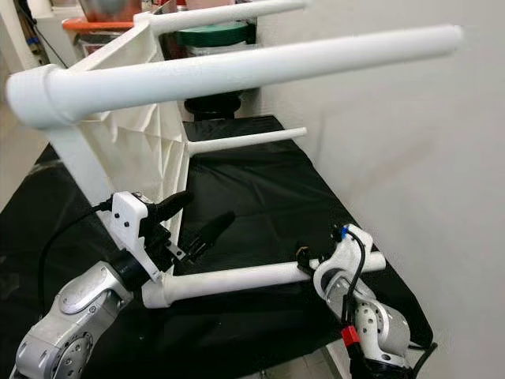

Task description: Building children table

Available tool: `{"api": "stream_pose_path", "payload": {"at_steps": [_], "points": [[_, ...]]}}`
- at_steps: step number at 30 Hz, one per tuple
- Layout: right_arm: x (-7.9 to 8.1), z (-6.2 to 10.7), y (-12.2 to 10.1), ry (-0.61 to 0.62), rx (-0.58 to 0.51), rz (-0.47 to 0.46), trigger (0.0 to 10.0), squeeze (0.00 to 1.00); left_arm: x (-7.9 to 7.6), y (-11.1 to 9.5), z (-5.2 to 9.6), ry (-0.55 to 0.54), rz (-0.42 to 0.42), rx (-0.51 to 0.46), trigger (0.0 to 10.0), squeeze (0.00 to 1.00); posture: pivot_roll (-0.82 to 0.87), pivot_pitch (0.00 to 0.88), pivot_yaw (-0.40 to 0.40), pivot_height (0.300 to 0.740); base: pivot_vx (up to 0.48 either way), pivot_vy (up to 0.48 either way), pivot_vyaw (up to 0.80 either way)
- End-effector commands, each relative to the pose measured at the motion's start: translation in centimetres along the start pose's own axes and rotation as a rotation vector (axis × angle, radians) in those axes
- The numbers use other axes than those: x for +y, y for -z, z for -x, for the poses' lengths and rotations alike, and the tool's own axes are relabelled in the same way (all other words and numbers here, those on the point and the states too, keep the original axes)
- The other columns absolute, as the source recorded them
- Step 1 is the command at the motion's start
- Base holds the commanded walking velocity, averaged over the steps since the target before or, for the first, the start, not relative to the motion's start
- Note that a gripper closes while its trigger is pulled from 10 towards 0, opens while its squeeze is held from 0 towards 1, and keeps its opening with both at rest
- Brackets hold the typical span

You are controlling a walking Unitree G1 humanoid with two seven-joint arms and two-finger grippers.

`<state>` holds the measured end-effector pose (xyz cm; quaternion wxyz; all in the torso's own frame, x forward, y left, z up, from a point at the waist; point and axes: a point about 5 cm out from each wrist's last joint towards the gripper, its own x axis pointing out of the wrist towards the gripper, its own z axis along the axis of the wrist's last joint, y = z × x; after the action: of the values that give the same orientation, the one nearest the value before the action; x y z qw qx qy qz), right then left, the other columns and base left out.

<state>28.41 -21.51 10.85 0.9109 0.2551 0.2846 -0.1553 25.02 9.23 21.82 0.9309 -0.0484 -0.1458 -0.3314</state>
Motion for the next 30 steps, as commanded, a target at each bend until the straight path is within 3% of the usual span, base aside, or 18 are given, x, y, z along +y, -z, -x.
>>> {"api": "stream_pose_path", "payload": {"at_steps": [1,2,3,4,5,9,14,17,20,30], "points": [[-1.9,-0.5,1.8,0.126,0.103,-0.076,10.0,1.00,-0.1,0.3,0.1,-0.004,0.010,0.018,10.0,0.00,0.01,0.000,-0.039,0.740,0.000,0.000,0.00],[-1.9,-0.5,1.8,0.126,0.103,-0.076,10.0,1.00,-0.1,0.3,0.1,-0.004,0.010,0.018,10.0,0.00,0.01,0.000,-0.039,0.740,0.000,0.000,0.00],[-1.6,-0.5,2.0,0.121,0.110,-0.162,10.0,0.58,0.0,0.3,0.1,-0.010,0.013,0.021,10.0,0.00,0.00,0.000,-0.039,0.740,0.000,0.000,0.00],[-1.3,-0.4,2.0,0.109,0.109,-0.222,10.0,0.00,0.1,0.3,0.1,-0.015,0.014,0.023,10.0,0.00,0.01,0.000,-0.040,0.740,0.000,0.000,0.00],[-1.3,-0.4,2.0,0.109,0.109,-0.222,10.0,0.00,0.1,0.3,0.1,-0.015,0.014,0.023,10.0,0.00,0.01,0.000,-0.040,0.740,0.000,0.000,0.00],[-0.5,0.1,1.2,0.088,0.094,-0.361,10.0,0.00,0.2,0.3,0.2,-0.033,0.024,0.026,10.0,0.00,0.00,0.000,-0.042,0.740,0.000,0.000,0.00],[-0.7,0.5,0.5,0.121,0.079,-0.419,10.0,0.00,0.3,0.4,0.2,-0.047,0.030,0.026,10.0,0.00,0.00,0.000,-0.045,0.740,0.000,0.000,0.00],[-1.8,1.1,0.0,0.234,0.076,-0.349,10.0,0.00,0.3,0.4,0.2,-0.060,0.032,0.024,10.0,0.00,-0.01,0.000,-0.046,0.740,0.000,0.000,0.00],[-2.1,1.5,-0.4,0.270,0.079,-0.324,10.0,0.00,0.3,0.4,0.2,-0.061,0.032,0.026,10.0,0.00,-0.02,0.000,-0.046,0.740,0.000,0.000,0.00],[-1.7,2.4,-1.3,0.206,0.055,-0.319,10.0,0.00,0.3,0.6,0.2,-0.068,0.031,0.033,10.0,0.00,-0.02,0.000,-0.044,0.740,0.000,0.000,0.00]]}}
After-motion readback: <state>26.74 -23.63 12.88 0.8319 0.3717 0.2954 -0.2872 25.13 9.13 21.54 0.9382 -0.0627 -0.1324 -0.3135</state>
